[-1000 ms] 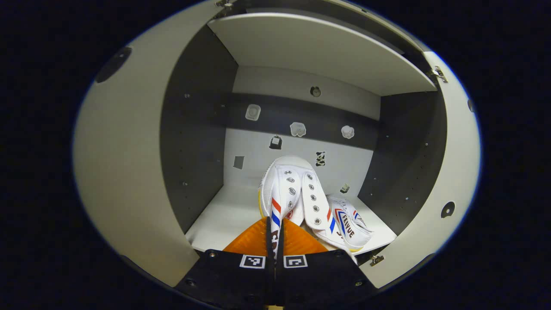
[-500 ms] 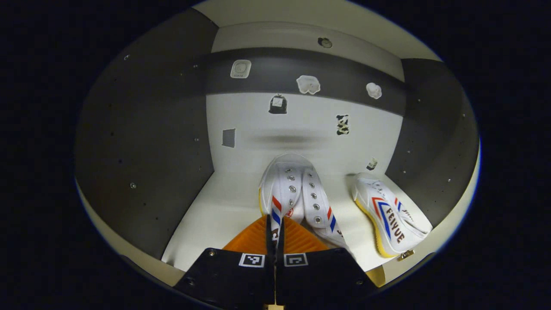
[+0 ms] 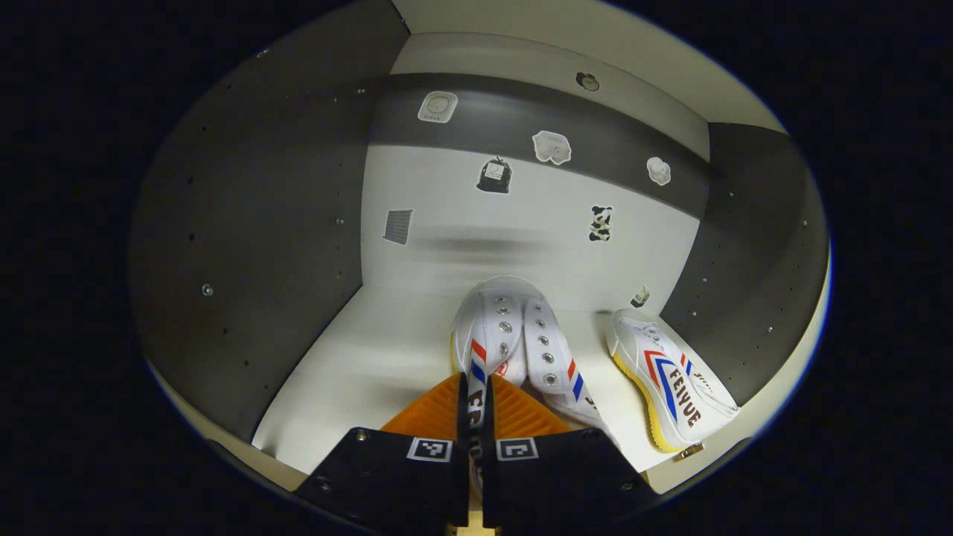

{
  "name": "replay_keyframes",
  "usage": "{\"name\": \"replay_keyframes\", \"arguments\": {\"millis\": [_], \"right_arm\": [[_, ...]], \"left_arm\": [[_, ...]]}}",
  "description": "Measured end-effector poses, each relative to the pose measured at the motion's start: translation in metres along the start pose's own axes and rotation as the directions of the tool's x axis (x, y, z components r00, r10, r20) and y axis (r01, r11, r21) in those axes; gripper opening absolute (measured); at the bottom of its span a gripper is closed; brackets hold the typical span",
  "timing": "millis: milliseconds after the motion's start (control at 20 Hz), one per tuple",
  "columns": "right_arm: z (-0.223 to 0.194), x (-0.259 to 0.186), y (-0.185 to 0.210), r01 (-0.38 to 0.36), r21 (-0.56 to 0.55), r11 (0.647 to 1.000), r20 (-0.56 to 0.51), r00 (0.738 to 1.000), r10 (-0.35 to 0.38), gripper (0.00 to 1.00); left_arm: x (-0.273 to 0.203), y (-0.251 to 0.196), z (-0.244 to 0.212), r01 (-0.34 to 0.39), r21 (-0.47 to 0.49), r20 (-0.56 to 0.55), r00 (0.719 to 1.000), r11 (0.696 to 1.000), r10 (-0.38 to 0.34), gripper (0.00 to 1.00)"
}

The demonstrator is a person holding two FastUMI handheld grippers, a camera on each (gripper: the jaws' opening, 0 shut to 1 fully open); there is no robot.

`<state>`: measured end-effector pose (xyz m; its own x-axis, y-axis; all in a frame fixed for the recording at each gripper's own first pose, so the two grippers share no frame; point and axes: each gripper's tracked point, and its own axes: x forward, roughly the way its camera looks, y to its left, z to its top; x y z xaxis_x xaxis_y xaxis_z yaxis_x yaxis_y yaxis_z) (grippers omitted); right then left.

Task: Grab one shoe with the right hand and put it into the shoe cabinet, grab the other shoe with the left hand and put it into the shoe cabinet; then close the right door with the right hand and the left door with the left hand.

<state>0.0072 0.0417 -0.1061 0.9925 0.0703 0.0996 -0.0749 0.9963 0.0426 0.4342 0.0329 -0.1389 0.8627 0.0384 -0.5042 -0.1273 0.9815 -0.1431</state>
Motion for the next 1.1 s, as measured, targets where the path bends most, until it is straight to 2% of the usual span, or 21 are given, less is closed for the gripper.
{"name": "replay_keyframes", "arguments": {"millis": [100, 150, 200, 250, 350, 400, 450, 500, 600, 650, 750, 900, 1000, 1050, 1100], "right_arm": [[0.002, -0.005, -0.001, 0.015, -0.010, 1.000, 0.003, 1.000, -0.015, 0.97], [0.004, -0.009, -0.001, 0.017, -0.008, 1.000, 0.007, 1.000, -0.017, 0.97], [0.005, -0.011, -0.001, 0.020, -0.007, 1.000, 0.009, 1.000, -0.019, 0.97], [0.005, -0.014, -0.002, 0.024, -0.009, 1.000, 0.010, 1.000, -0.024, 0.97], [0.007, -0.016, -0.005, 0.033, -0.014, 0.999, 0.014, 0.999, -0.032, 0.97], [0.007, -0.017, -0.005, 0.036, -0.016, 0.999, 0.014, 0.999, -0.036, 0.97], [0.006, -0.018, -0.007, 0.042, -0.021, 0.999, 0.013, 0.999, -0.042, 0.97], [0.006, -0.019, -0.009, 0.053, -0.026, 0.998, 0.011, 0.999, -0.053, 0.97], [0.006, -0.021, -0.012, 0.063, -0.037, 0.997, 0.010, 0.998, -0.062, 0.97], [0.007, -0.022, -0.013, 0.065, -0.044, 0.997, 0.012, 0.998, -0.064, 0.97], [0.010, -0.024, -0.019, 0.081, -0.058, 0.995, 0.020, 0.997, -0.080, 0.97], [0.013, -0.025, -0.030, 0.106, -0.068, 0.992, 0.027, 0.994, -0.105, 0.97], [0.014, -0.027, -0.040, 0.125, -0.081, 0.989, 0.030, 0.992, -0.123, 0.97], [0.017, -0.028, -0.048, 0.143, -0.090, 0.986, 0.037, 0.990, -0.140, 0.96], [0.019, -0.028, -0.057, 0.163, -0.097, 0.982, 0.043, 0.986, -0.159, 0.97]], "left_arm": [[-0.001, -0.004, 0.000, 0.016, 0.024, -0.010, 1.000, 1.000, -0.016, 0.13], [-0.005, -0.008, 0.002, 0.037, 0.029, -0.010, 0.999, 0.999, -0.037, 0.22], [-0.007, -0.008, 0.005, 0.032, 0.036, 0.001, 0.999, 0.999, -0.032, 0.24], [-0.009, -0.002, 0.010, 0.002, 0.051, 0.022, 1.000, 0.999, -0.003, 0.51], [-0.020, 0.001, 0.008, -0.035, 0.107, 0.024, 0.999, 0.994, 0.033, 0.51], [-0.022, 0.005, 0.012, -0.066, 0.127, 0.041, 0.997, 0.990, 0.061, 0.60], [-0.028, 0.004, 0.010, -0.075, 0.138, 0.038, 0.997, 0.988, 0.070, 0.56], [-0.039, 0.005, 0.007, -0.097, 0.152, 0.034, 0.995, 0.984, 0.093, 0.57], [-0.054, 0.009, 0.022, -0.146, 0.186, 0.124, 0.984, 0.972, 0.124, 0.66], [-0.064, 0.007, 0.028, -0.155, 0.197, 0.169, 0.978, 0.968, 0.122, 0.70], [-0.090, -0.001, 0.035, -0.145, 0.196, 0.221, 0.970, 0.970, 0.100, 0.72], [-0.128, -0.014, 0.034, -0.097, 0.193, 0.239, 0.970, 0.976, 0.049, 0.75], [-0.158, -0.016, 0.028, -0.097, 0.215, 0.263, 0.964, 0.972, 0.038, 0.80], [-0.174, -0.017, 0.031, -0.108, 0.237, 0.308, 0.951, 0.966, 0.030, 0.92], [-0.191, -0.013, 0.029, -0.130, 0.237, 0.344, 0.938, 0.963, 0.042, 0.92]]}}
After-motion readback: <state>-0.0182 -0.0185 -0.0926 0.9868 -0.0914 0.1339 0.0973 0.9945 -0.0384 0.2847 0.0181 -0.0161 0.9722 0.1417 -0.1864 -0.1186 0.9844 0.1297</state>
